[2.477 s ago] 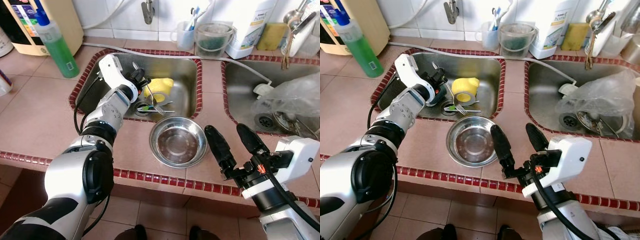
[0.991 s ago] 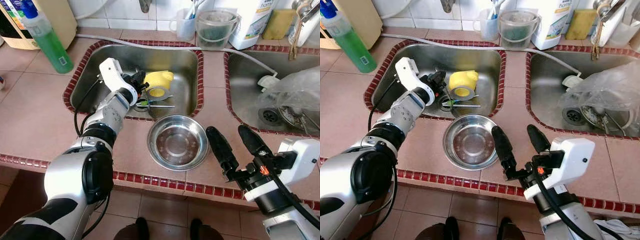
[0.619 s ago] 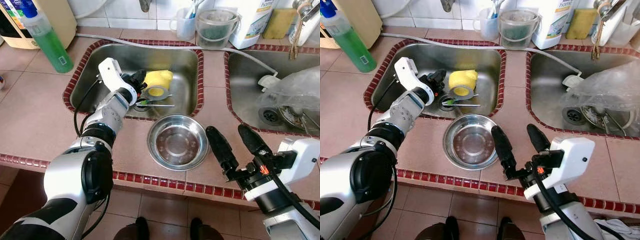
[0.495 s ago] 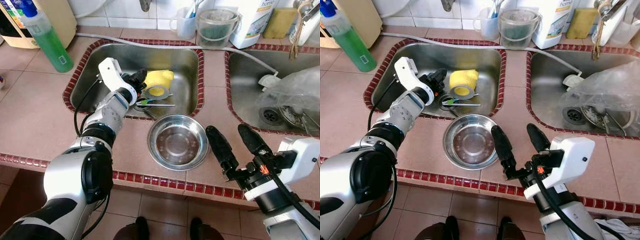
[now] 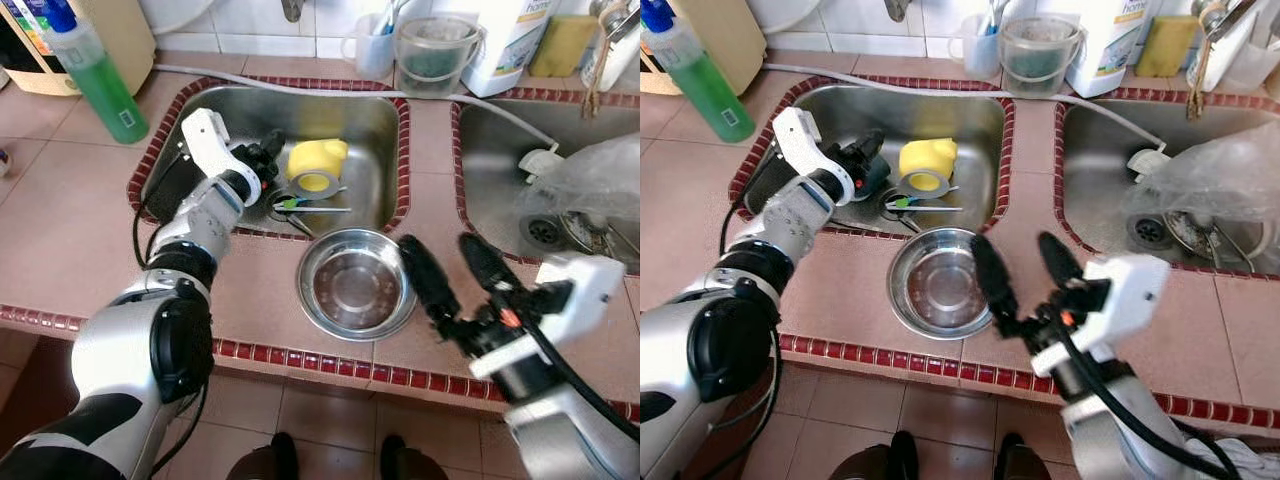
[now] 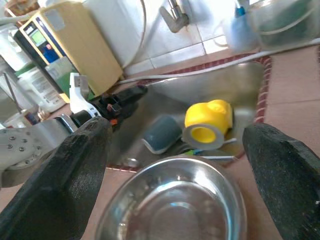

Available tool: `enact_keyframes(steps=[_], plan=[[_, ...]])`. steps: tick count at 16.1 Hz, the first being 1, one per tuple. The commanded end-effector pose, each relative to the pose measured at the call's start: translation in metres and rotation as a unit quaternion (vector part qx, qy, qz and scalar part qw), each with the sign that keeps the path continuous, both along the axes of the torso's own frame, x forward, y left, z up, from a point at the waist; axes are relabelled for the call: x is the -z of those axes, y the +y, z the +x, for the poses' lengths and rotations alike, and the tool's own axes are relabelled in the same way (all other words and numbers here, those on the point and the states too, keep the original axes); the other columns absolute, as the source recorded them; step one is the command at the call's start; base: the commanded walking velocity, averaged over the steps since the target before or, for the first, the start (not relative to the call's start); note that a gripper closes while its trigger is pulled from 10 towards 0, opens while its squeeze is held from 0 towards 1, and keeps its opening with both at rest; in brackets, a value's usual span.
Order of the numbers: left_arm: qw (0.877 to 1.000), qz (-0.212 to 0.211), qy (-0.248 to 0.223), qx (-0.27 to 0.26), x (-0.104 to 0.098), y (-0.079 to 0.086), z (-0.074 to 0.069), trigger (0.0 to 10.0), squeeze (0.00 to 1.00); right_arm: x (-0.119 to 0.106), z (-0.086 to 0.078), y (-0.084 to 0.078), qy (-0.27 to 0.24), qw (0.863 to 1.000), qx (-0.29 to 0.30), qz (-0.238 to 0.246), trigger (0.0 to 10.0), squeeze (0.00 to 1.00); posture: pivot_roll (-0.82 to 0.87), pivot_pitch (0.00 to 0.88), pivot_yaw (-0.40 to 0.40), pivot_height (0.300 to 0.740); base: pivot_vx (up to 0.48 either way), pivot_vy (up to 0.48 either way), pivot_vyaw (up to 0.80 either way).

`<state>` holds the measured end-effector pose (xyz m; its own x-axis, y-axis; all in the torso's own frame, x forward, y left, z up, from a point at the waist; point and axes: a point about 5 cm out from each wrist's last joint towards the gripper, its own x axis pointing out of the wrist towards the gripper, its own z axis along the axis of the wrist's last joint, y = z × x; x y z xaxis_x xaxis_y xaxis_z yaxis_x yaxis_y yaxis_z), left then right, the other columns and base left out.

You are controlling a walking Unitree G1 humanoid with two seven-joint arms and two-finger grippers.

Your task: Kitchen organization

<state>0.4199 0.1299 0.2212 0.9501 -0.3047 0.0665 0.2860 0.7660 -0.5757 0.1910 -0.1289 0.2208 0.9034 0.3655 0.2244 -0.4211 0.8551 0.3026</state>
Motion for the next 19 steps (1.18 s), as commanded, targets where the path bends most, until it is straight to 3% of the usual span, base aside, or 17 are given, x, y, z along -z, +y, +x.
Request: enact_keyframes(steps=[1,5,19], plan=[[1.0,0.02,-0.021,0.005,-0.011,0.007,0.001,10.0,1.0,0.002,0.003,0.0,-0.001,1.0,-0.004,0.002,10.0,0.0,-0.08,0.203,0.088,0.74,0.0,0.0,0.0],[0.999,0.027,-0.044,0.004,-0.021,0.018,0.001,10.0,1.0,0.005,0.019,0.001,-0.013,1.0,-0.007,0.007,10.0,0.0,-0.05,0.147,0.087,0.74,0.0,0.0,0.0],[0.999,0.027,-0.044,0.004,-0.021,0.018,0.001,10.0,1.0,0.005,0.019,0.001,-0.013,1.0,-0.007,0.007,10.0,0.0,-0.05,0.147,0.087,0.74,0.0,0.0,0.0]])
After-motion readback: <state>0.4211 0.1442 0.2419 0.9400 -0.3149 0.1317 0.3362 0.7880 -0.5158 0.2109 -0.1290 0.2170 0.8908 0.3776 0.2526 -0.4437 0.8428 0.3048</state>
